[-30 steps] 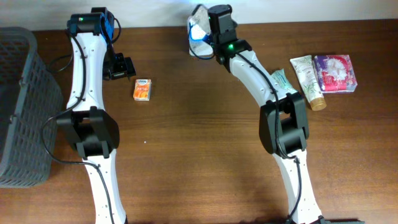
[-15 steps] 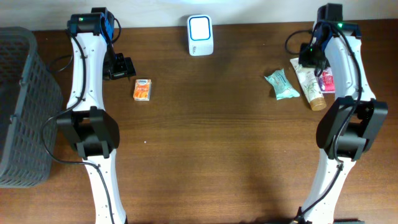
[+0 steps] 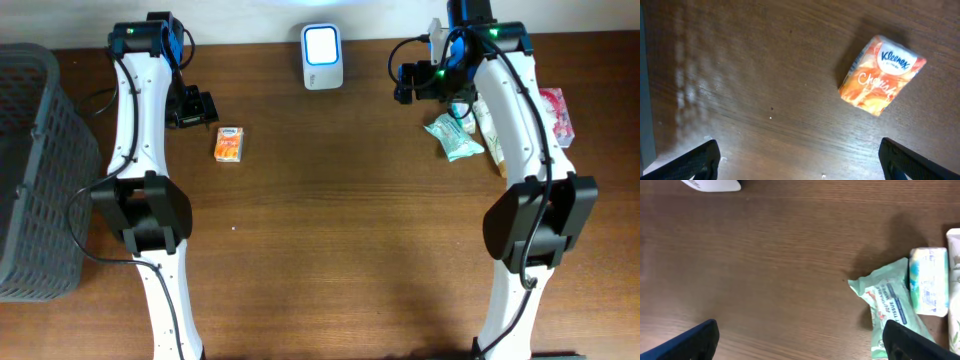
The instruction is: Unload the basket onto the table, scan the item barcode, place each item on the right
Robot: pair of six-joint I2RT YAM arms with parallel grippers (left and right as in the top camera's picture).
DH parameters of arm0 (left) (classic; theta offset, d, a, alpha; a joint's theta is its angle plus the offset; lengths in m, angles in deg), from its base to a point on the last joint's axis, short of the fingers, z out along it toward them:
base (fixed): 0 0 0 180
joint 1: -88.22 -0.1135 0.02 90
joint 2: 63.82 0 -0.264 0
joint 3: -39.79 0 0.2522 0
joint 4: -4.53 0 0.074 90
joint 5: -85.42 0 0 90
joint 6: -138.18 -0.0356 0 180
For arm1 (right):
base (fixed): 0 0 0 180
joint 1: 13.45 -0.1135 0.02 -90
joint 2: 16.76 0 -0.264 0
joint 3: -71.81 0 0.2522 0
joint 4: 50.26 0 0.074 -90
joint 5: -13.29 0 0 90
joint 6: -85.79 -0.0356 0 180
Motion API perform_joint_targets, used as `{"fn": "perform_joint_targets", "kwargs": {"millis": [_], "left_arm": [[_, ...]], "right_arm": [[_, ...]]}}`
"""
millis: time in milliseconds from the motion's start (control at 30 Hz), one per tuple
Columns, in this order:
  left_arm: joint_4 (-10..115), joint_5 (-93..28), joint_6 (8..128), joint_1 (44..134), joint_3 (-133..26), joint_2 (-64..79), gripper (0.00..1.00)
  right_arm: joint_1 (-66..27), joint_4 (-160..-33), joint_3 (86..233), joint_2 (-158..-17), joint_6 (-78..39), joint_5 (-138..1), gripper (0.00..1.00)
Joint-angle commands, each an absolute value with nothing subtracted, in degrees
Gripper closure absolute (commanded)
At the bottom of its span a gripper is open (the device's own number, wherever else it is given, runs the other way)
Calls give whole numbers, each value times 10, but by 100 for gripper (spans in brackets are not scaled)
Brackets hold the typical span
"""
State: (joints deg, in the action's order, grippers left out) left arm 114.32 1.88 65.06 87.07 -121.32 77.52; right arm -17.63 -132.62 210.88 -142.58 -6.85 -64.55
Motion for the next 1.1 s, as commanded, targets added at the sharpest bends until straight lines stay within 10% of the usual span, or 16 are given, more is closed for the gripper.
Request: {"fn": "perform_joint_targets", "kwargs": {"millis": [0,133,233,267,300,367,633,867,1067], "left_arm": [[1134,18,654,872,-1221,784,1],[1137,-217,635,883,-1221,788,1],[1114,-106,617,940,-1221,806,4],[1113,-85,617,958,-1221,806,24],[1104,-38,618,971,-1221,806,71],[1073,40,639,981,-1221,809,100],[1004,102,683,949,-1221,919,100],[1055,-281,622,1079,-1227,929,100],[1151,-27,668,1099,-1365,920,100]], "right_arm": [[-179,-1326,2115,-1414,-66,-638,1],[-179,-1326,2115,-1414,-66,-638,1],[-179,-1326,2115,-1414,-66,-638,1],[-179,-1326,2115,-1414,-66,-638,1],[-179,-1326,2115,-1414,-66,-638,1],[-179,-1326,2115,-1414,-66,-638,1],[-179,-1326,2115,-1414,-66,-638,1],[-179,-1326,2115,-1414,-66,-638,1],[-179,-1326,2115,-1414,-66,-638,1]]}}
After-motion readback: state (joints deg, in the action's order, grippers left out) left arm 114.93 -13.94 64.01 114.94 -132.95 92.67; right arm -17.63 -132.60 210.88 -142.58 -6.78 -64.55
